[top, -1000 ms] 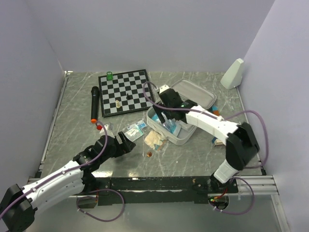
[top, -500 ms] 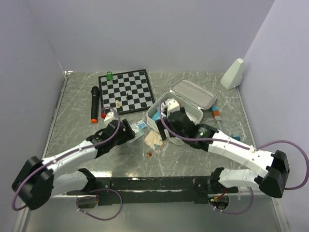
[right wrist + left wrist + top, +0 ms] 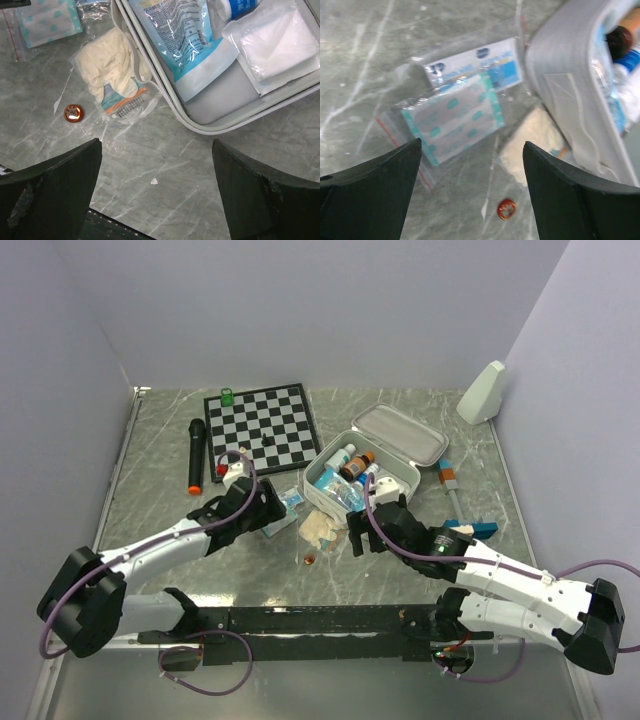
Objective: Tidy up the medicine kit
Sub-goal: Pick up the medical item at the center of the board.
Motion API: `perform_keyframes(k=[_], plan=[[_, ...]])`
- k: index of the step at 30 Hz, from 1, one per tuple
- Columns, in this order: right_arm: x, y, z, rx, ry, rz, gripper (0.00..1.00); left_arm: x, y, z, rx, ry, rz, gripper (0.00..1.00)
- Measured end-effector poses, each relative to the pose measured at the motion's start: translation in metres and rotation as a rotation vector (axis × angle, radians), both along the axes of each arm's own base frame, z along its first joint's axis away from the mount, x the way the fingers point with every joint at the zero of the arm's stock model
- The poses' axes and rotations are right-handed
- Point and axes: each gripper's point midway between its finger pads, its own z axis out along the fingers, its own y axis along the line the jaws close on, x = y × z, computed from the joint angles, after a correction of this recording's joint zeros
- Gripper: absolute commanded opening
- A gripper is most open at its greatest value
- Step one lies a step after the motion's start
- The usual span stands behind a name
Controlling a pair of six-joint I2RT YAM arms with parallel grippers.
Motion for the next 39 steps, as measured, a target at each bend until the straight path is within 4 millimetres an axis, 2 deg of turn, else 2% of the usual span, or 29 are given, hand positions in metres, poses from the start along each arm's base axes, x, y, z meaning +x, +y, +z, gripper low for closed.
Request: perform_keyframes(k=[5,9,11,13,17,24,30,34,39], plan=[[0.000,0.002,0.002,0.008,-0.003,0.002,0.95,-0.012,-0.019,0.007,-0.083,-0.017,-0.075,0.84],[0.000,0.004,0.000,0.009,0.004,0.011,0.95,-0.050,-0.062,0.003,-0.078,-0.001,-0.246,0.82],[-0.001,0.005,-0.001,0.010,0.011,0.016,0.95,-0.076,-0.091,-0.003,-0.063,0.024,-0.353,0.79],[-0.002,0.006,-0.001,0.012,0.013,0.019,0.95,-0.086,-0.101,-0.011,-0.048,0.044,-0.386,0.76],[-0.004,0.004,0.001,0.022,0.015,0.016,0.94,-0.088,-0.100,-0.028,0.032,0.082,-0.380,0.74],[-0.009,-0.006,0.007,0.032,0.011,0.002,0.94,-0.081,-0.112,-0.032,0.143,0.079,-0.379,0.67],[-0.013,-0.017,0.014,0.044,-0.001,-0.019,0.94,-0.088,-0.109,-0.050,0.263,0.101,-0.387,0.65],[-0.015,-0.022,0.015,0.044,-0.004,-0.028,0.94,-0.089,-0.109,-0.050,0.293,0.096,-0.386,0.63],[-0.016,-0.025,0.014,0.035,0.000,-0.037,0.93,-0.089,-0.105,-0.052,0.325,0.094,-0.381,0.54]])
